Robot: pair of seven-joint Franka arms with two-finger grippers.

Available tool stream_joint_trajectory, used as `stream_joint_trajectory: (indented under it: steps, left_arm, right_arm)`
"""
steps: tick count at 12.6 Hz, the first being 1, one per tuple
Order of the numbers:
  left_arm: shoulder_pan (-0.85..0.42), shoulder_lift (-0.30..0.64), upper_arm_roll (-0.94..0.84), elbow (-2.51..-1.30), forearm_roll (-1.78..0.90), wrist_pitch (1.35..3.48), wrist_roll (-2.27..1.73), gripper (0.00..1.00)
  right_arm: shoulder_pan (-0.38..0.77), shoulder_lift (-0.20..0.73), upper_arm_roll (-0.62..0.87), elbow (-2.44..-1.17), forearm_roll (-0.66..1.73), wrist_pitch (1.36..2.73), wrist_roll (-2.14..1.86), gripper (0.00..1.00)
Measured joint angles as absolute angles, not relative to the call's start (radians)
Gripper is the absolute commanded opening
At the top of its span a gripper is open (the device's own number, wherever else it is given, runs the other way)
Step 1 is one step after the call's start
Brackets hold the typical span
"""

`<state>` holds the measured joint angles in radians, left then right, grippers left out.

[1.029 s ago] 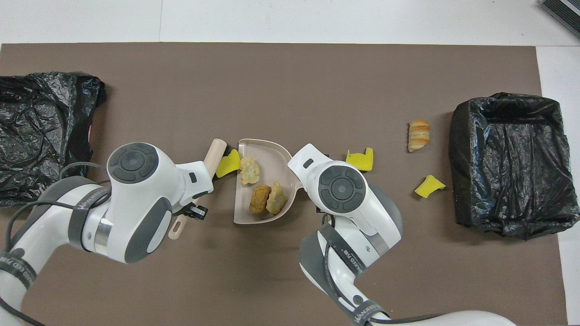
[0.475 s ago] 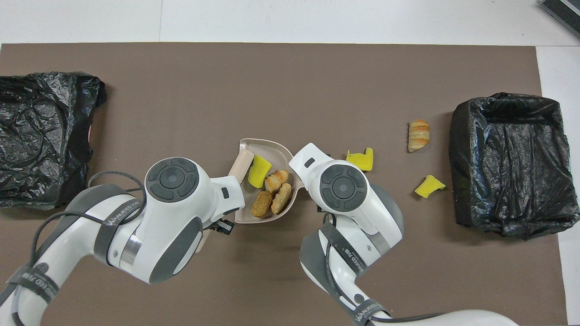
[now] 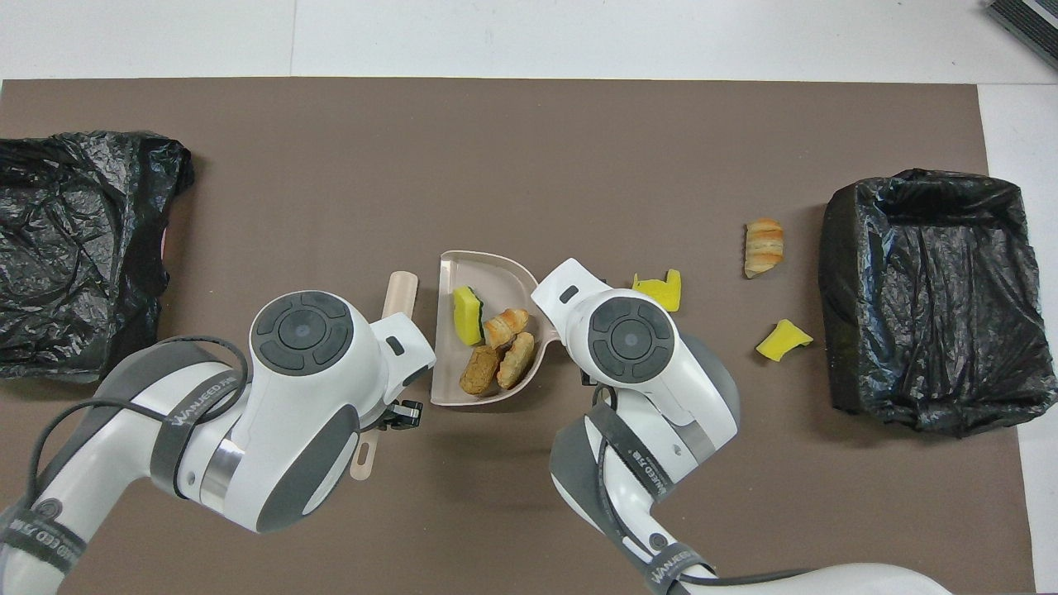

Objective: Sweep and dump trash in bin
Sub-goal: 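Sweep the bread and sponge pieces into the dustpan with the left gripper, then carry the loaded dustpan with the right gripper over the nearby black bin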

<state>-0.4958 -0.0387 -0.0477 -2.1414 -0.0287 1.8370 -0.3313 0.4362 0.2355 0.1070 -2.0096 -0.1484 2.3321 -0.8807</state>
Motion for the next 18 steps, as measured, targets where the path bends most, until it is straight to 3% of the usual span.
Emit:
stream_joint_trajectory:
  steps: [4, 6, 11, 18]
  left_arm:
    - [-0.509, -0.085, -0.049, -2.153, -0.029, 1.750, -0.418, 0.00]
    - [-0.558, -0.136, -0.051, -2.214, -0.029, 1.763, -0.504, 0.00]
    - [-0.744, -0.292, -0.058, -2.445, -0.048, 1.955, -0.752, 0.00]
    - [-0.970, -0.309, -0.060, -2.588, -0.137, 2.157, -0.911, 0.00]
  right_arm:
    - [0.407, 0.235, 0.107, -2.003, -0.148, 2.332, -0.907, 0.00]
    - [0.374, 0.234, 0.105, -1.979, -0.147, 2.307, -0.965, 0.00]
    - [0.254, 0.203, 0.101, -1.784, -0.086, 2.014, -1.221, 0.00]
    - [0.009, 0.195, 0.097, -1.607, -0.024, 1.812, -1.471, 0.00]
